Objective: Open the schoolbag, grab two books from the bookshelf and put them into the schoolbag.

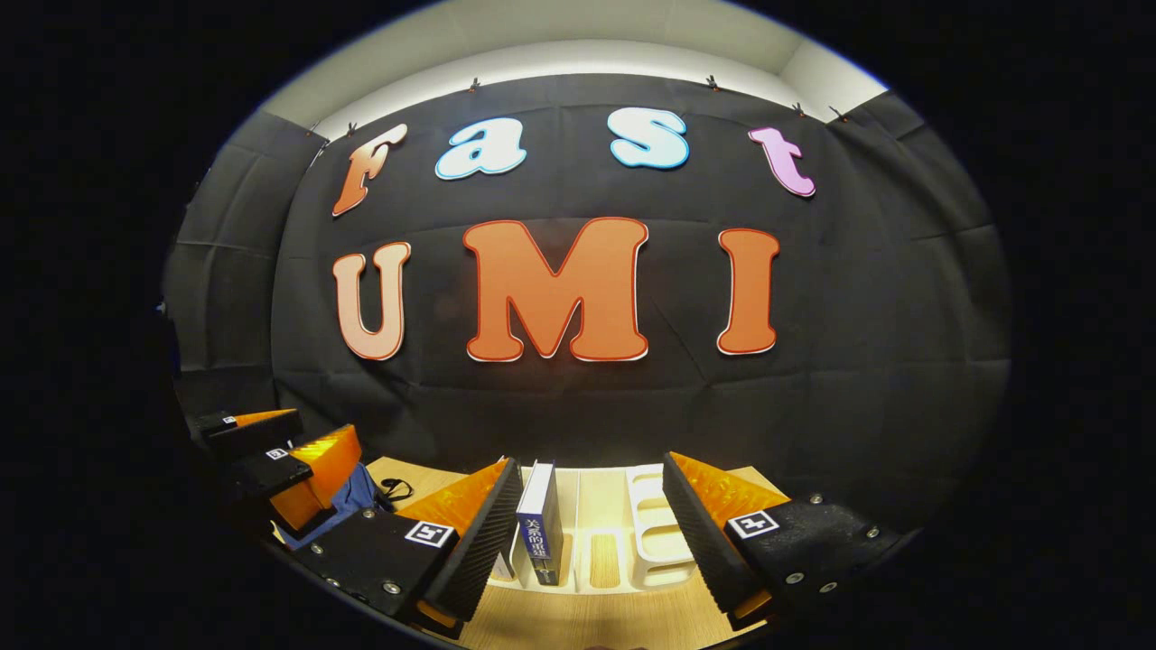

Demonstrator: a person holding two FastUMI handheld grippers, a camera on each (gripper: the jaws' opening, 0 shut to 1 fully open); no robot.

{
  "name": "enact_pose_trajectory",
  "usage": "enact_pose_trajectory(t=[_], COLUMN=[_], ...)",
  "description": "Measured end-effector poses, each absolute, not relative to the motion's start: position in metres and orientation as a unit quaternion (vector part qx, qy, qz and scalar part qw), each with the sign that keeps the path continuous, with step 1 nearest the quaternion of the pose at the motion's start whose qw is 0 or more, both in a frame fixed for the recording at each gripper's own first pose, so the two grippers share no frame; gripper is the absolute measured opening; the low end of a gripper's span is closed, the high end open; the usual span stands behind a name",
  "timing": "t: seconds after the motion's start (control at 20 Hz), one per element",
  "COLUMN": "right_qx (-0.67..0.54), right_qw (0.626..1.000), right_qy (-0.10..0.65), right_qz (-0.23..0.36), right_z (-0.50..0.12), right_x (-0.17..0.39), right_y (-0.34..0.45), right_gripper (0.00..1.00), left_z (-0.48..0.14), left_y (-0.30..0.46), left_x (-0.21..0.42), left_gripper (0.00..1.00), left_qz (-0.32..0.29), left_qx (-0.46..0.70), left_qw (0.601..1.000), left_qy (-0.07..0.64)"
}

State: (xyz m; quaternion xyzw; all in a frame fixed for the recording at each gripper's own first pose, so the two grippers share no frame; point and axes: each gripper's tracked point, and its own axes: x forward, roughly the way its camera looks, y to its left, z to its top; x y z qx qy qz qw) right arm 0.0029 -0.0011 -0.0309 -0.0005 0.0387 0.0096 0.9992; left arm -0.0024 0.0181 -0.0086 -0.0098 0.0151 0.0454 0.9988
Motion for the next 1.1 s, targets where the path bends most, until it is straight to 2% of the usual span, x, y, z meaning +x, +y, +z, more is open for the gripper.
enact_pose_trajectory(t=[0.05,0.25,0.3,0.35,0.45,0.5,0.55,0.6,0.65,0.85,0.9,0.95,1.0,1.1], right_qx=[-0.001,-0.007,-0.008,-0.01,-0.011,-0.01,-0.007,-0.006,-0.004,0.0,-0.002,-0.004,-0.005,-0.007], right_qw=[0.999,0.999,0.998,0.998,0.997,0.997,0.996,0.996,0.995,0.993,0.993,0.993,0.993,0.994], right_qy=[0.039,0.042,0.043,0.046,0.047,0.047,0.048,0.049,0.051,0.059,0.061,0.064,0.066,0.068], right_qz=[0.013,0.029,0.036,0.042,0.056,0.063,0.07,0.077,0.084,0.1,0.101,0.098,0.095,0.083], right_z=[-0.031,-0.035,-0.036,-0.039,-0.042,-0.042,-0.044,-0.047,-0.05,-0.06,-0.063,-0.065,-0.066,-0.07], right_x=[0.004,0.009,0.011,0.011,0.012,0.013,0.014,0.015,0.016,0.017,0.018,0.02,0.021,0.025], right_y=[-0.002,-0.01,-0.012,-0.014,-0.017,-0.019,-0.021,-0.022,-0.023,-0.026,-0.027,-0.03,-0.031,-0.037], right_gripper=[0.94,0.94,0.94,0.94,0.94,0.94,0.94,0.94,0.94,0.94,0.94,0.94,0.94,0.94], left_z=[-0.008,-0.008,-0.007,-0.009,-0.016,-0.017,-0.021,-0.023,-0.028,-0.045,-0.053,-0.059,-0.067,-0.077], left_y=[0.018,0.024,0.025,0.026,0.03,0.031,0.032,0.034,0.036,0.054,0.059,0.064,0.069,0.085], left_x=[-0.002,-0.001,-0.002,-0.002,-0.007,-0.01,-0.011,-0.014,-0.017,-0.032,-0.036,-0.042,-0.047,-0.061], left_gripper=[0.95,0.95,0.99,0.95,0.95,0.99,0.99,0.99,0.95,0.99,0.95,0.99,0.95,0.95], left_qz=[0.051,0.071,0.076,0.082,0.097,0.104,0.111,0.116,0.122,0.137,0.135,0.13,0.125,0.119], left_qx=[-0.013,-0.01,-0.012,-0.014,-0.015,-0.017,-0.018,-0.017,-0.014,0.033,0.052,0.072,0.09,0.145], left_qw=[0.999,0.997,0.997,0.996,0.995,0.994,0.993,0.992,0.991,0.985,0.983,0.98,0.976,0.963], left_qy=[0.014,0.011,0.01,0.014,0.028,0.034,0.041,0.049,0.058,0.098,0.115,0.131,0.152,0.194])
